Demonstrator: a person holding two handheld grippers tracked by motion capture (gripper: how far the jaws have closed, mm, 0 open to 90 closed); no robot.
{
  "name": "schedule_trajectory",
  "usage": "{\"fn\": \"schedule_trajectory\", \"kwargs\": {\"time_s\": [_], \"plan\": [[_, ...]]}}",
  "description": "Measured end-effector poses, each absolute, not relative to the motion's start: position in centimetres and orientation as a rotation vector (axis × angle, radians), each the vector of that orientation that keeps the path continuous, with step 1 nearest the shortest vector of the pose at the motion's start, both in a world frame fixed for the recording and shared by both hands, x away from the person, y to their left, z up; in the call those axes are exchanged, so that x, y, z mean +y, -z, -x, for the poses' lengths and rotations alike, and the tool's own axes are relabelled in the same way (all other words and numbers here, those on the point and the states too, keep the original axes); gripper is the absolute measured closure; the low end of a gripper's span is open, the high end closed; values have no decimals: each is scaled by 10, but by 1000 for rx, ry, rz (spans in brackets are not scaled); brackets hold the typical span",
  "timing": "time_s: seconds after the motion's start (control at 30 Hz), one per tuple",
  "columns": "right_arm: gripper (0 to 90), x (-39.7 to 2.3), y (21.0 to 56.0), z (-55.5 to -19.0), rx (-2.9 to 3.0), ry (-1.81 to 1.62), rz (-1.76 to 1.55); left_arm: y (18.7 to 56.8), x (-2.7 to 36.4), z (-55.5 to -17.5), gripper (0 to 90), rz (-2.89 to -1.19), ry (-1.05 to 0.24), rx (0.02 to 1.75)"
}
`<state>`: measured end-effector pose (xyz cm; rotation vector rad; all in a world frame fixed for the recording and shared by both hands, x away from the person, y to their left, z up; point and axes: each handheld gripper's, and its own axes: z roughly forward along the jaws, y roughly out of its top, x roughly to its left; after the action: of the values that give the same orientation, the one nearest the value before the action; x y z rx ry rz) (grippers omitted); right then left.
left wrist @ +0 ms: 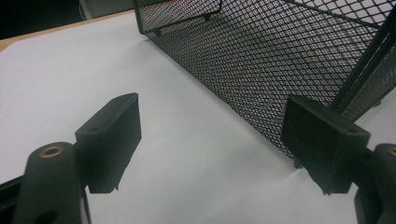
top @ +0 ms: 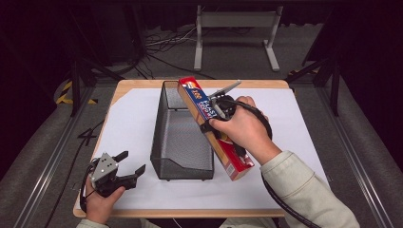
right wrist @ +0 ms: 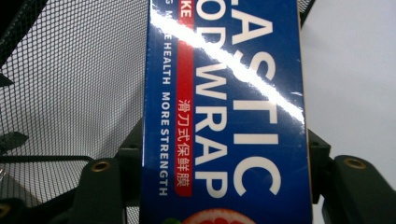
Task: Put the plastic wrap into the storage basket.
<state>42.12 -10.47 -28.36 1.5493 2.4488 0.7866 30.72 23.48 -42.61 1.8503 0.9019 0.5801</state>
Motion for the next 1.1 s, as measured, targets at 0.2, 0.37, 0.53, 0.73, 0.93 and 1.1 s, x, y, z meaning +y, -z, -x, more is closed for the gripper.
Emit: {"fn": "schedule_trajectory", "kwargs": {"time_s": [0.2,0.37,0.53,0.73,0.93,1.1], "plan": [[391,-88,290,-427,2451,-762,-1532,426,235,-308,212,-1851,-578,894],[391,-78,298,-431,2440,-740,-1511,425,236,-308,211,-1840,-580,894],[391,-70,306,-436,2442,-706,-1511,425,236,-308,211,-1845,-583,891],[390,-59,318,-438,2458,-656,-1492,425,236,-307,211,-1843,-583,890],[390,-51,327,-442,2467,-616,-1500,425,237,-307,211,-1837,-578,897],[389,-46,333,-445,2472,-570,-1542,425,237,-307,211,-1839,-579,893]]}}
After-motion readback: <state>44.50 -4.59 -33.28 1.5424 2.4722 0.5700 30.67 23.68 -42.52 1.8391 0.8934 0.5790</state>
